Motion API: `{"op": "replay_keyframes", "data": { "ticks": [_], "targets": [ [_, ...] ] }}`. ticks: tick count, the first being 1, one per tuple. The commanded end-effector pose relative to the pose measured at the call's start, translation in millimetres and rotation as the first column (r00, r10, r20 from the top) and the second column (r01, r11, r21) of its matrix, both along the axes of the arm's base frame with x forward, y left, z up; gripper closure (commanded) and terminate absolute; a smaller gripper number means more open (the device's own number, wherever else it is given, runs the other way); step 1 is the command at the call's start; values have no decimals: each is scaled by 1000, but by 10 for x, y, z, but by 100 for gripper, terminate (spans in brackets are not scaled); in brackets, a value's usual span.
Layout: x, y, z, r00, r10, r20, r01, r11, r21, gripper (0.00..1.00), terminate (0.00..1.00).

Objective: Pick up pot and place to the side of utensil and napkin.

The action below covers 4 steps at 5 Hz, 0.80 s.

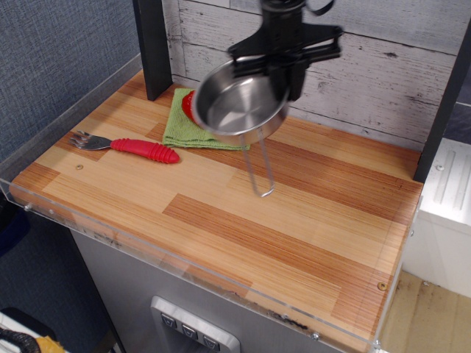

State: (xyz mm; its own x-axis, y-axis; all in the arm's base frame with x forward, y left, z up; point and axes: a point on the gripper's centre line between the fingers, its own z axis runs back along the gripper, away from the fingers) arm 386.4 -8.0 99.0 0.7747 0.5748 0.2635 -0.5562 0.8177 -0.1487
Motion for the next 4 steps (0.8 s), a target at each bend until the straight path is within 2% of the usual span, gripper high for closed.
{"op": "replay_keyframes", "data": {
  "ticks": [1,4],
  "targets": [
    [238,-424,57,986,-165,27,165,986,-4,100,0],
    [-23,-867,-186,949,-315,-29,315,949,-23,100,0]
  ]
}}
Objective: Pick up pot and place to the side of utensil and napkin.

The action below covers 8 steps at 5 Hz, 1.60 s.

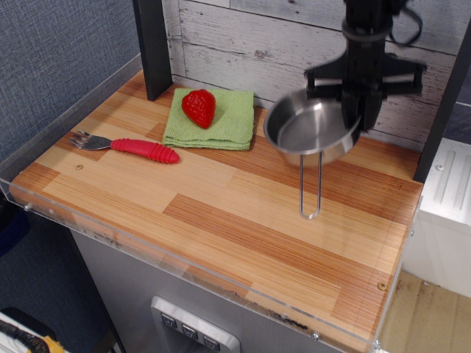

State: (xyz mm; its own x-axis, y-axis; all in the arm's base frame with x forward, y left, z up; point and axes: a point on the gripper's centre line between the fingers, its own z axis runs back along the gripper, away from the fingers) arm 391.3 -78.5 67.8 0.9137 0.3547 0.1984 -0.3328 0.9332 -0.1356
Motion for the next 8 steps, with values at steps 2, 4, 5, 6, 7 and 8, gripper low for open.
{"op": "replay_keyframes", "data": {
  "ticks": [2,4,5,6,7,8],
  "targets": [
    [-190,-301,-69,994,-111,-3,111,994,-1,100,0],
    [-195,-287,-174,993,-119,-28,119,993,11,100,0],
    [-125,-253,-264,987,-159,-22,160,987,13,100,0],
    [-96,-218,-324,978,-204,-33,204,979,-8,0,0],
    [-76,-205,-328,978,-201,-62,201,980,-4,0,0],
    [-88,-202,-326,980,-190,-68,190,982,-1,0,0]
  ]
}}
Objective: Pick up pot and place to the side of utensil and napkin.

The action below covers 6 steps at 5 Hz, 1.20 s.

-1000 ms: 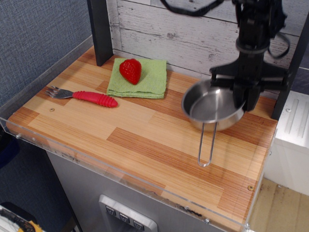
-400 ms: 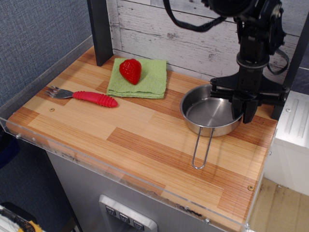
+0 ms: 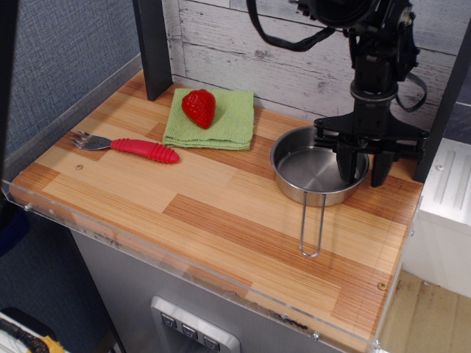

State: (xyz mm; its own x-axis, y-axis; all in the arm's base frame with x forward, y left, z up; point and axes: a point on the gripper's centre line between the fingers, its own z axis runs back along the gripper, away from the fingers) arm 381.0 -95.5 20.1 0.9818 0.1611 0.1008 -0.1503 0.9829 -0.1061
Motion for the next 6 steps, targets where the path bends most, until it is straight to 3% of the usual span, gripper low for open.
{"op": "replay_keyframes", "data": {
  "ticks": [1,3,6],
  "targets": [
    [-3,-21,176,999,21,39,-21,1000,-6,0,0],
    [-3,24,425,996,9,87,-9,1000,0,0,0],
    [-258,175,1190,975,21,221,-11,999,-47,0,0]
  ]
}}
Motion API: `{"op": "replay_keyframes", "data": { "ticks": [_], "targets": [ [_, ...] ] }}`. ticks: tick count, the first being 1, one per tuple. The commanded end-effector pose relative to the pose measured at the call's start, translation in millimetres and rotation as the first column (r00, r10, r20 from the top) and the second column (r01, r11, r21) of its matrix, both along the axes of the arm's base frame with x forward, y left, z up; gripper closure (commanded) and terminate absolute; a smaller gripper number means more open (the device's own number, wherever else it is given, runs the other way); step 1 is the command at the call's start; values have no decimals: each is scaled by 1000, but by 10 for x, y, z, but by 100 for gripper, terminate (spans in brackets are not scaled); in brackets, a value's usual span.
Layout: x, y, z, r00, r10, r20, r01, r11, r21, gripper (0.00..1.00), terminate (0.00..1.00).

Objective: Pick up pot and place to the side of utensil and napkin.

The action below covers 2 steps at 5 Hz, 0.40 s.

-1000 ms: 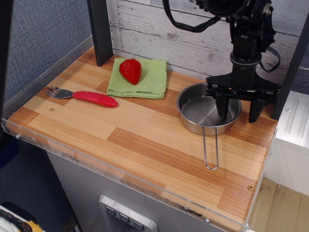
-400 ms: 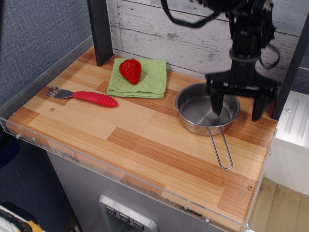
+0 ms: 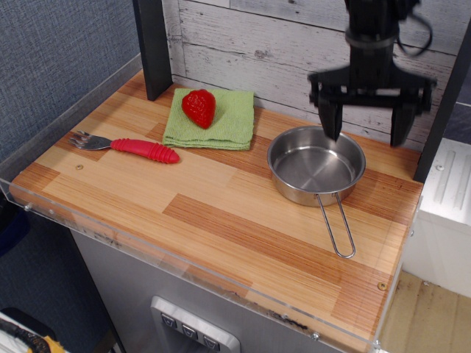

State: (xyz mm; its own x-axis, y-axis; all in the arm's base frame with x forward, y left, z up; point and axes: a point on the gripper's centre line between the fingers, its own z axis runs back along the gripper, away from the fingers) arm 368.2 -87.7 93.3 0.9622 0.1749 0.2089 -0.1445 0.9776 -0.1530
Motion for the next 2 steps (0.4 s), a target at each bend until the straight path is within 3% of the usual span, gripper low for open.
{"op": "replay_keyframes", "data": {
  "ticks": [1,2],
  "targets": [
    [-282,246,664,990,39,138,-37,999,-19,0,0],
    [-397,379,818,988,62,143,-61,998,-9,0,100]
  ]
}}
